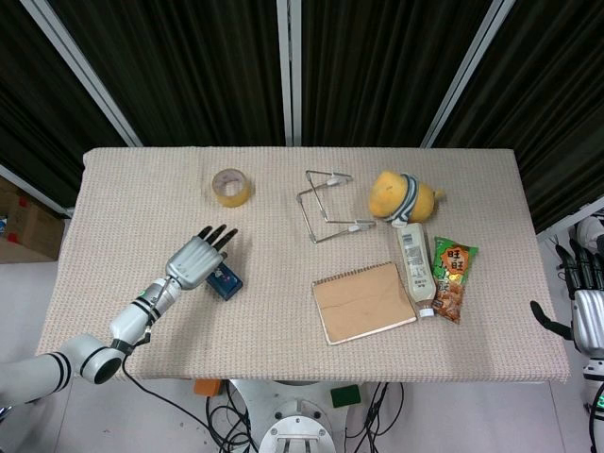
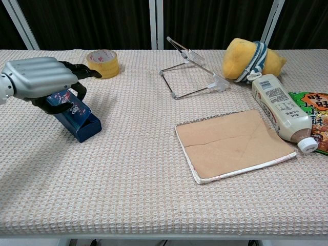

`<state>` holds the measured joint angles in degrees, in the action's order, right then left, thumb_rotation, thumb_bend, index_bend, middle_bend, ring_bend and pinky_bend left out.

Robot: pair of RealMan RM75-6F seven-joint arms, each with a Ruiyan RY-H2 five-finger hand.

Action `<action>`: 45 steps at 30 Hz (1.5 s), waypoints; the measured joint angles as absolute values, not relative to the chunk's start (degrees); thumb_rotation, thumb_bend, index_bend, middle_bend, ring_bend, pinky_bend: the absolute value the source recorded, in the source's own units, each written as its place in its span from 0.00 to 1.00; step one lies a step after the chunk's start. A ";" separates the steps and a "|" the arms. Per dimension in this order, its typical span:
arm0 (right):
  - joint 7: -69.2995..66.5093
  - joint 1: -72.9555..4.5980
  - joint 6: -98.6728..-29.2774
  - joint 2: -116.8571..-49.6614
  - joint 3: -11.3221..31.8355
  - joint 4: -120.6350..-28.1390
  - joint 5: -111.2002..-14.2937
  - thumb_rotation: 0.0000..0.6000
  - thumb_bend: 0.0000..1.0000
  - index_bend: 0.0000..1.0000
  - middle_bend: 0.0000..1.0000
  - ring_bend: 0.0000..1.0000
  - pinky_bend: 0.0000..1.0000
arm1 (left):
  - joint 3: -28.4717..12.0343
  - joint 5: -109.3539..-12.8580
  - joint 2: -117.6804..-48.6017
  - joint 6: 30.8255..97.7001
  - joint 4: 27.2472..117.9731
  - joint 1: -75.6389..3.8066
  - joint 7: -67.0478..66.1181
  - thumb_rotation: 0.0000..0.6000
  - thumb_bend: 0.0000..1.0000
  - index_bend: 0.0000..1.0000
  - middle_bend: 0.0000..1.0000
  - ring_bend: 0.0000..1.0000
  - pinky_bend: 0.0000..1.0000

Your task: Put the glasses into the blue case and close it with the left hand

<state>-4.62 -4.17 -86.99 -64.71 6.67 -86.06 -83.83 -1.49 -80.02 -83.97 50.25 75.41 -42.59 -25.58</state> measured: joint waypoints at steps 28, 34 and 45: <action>-3.86 -4.14 -88.09 -64.09 7.04 -87.00 -84.59 1.00 0.28 0.00 0.00 0.00 0.03 | -2.34 -86.48 -84.47 63.79 73.26 -39.06 -18.06 1.00 0.17 0.00 0.00 0.00 0.17; -3.40 -3.74 -88.38 -64.14 6.71 -86.57 -84.65 1.00 0.28 0.00 0.00 0.00 0.02 | -2.48 -84.89 -79.53 74.00 78.37 -31.37 -14.36 0.65 0.15 0.00 0.00 0.00 0.16; -0.43 -1.98 -88.31 -65.72 5.15 -84.03 -83.46 1.00 0.26 0.00 0.00 0.00 0.00 | 3.70 -84.15 -71.26 87.14 82.00 -13.90 -1.73 0.04 0.13 0.00 0.00 0.00 0.16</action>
<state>-0.43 -1.98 -88.31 -65.72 5.15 -84.03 -83.46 3.70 -84.15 -71.26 87.14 82.00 -13.90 -1.73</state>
